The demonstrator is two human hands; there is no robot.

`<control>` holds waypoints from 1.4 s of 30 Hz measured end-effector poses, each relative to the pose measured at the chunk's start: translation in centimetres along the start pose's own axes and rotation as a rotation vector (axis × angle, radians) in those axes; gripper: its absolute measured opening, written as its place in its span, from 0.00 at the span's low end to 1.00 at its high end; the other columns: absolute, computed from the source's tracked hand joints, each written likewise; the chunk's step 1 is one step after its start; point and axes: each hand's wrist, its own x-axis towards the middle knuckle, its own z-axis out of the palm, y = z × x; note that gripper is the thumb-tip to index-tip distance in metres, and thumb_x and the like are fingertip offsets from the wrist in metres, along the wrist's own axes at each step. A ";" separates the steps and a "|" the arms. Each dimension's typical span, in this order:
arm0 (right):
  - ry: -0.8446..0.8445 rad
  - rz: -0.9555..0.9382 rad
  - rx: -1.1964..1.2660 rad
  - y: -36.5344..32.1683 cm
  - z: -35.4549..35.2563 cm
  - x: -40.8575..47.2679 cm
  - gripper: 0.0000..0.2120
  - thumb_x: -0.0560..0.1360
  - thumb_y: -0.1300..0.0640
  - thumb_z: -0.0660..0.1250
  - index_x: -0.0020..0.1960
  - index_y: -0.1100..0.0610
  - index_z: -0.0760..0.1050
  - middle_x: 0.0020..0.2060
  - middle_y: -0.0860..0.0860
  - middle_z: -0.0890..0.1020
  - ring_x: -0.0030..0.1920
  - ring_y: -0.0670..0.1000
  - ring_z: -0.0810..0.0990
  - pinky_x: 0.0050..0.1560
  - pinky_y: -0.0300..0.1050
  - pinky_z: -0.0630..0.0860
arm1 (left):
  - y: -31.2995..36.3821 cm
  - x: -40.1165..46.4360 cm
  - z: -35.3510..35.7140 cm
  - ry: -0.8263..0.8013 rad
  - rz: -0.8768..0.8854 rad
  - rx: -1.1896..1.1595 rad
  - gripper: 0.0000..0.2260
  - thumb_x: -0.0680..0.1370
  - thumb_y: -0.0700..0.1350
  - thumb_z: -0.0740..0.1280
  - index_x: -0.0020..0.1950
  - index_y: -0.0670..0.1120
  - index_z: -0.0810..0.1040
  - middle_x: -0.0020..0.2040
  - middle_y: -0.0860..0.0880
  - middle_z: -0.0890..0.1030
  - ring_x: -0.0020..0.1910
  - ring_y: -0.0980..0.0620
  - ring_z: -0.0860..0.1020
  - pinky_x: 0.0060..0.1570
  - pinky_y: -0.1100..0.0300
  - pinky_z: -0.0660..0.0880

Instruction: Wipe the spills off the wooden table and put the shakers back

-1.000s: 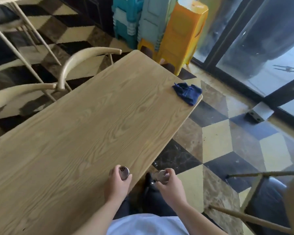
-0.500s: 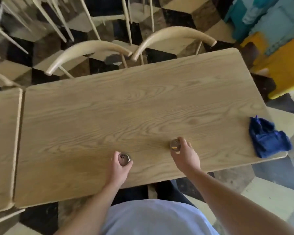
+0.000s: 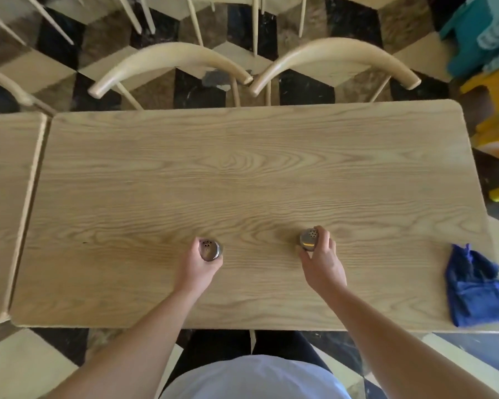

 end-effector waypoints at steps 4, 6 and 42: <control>-0.002 -0.021 -0.035 -1.0 -0.5 2.0 0.27 0.81 0.46 0.62 0.74 0.50 0.54 0.66 0.56 0.69 0.52 0.64 0.80 0.41 0.51 0.72 | 1.0 1.7 0.2 0.054 0.019 0.023 0.14 0.68 0.48 0.76 0.49 0.53 0.76 0.41 0.56 0.82 0.42 0.54 0.81 0.41 0.62 0.72; -0.001 -0.039 -0.072 -1.6 -0.8 3.1 0.28 0.81 0.46 0.61 0.75 0.52 0.54 0.67 0.57 0.69 0.52 0.65 0.81 0.41 0.51 0.71 | 1.5 2.8 0.3 0.039 0.014 0.046 0.14 0.68 0.51 0.76 0.49 0.52 0.76 0.41 0.56 0.83 0.43 0.53 0.81 0.44 0.56 0.76; -0.052 -0.116 -0.161 -11.0 3.3 4.7 0.24 0.75 0.39 0.67 0.65 0.44 0.61 0.54 0.50 0.75 0.42 0.58 0.81 0.39 0.49 0.75 | 3.2 8.3 -4.0 0.027 -0.003 0.057 0.16 0.68 0.48 0.76 0.52 0.54 0.75 0.45 0.58 0.82 0.46 0.53 0.80 0.44 0.58 0.73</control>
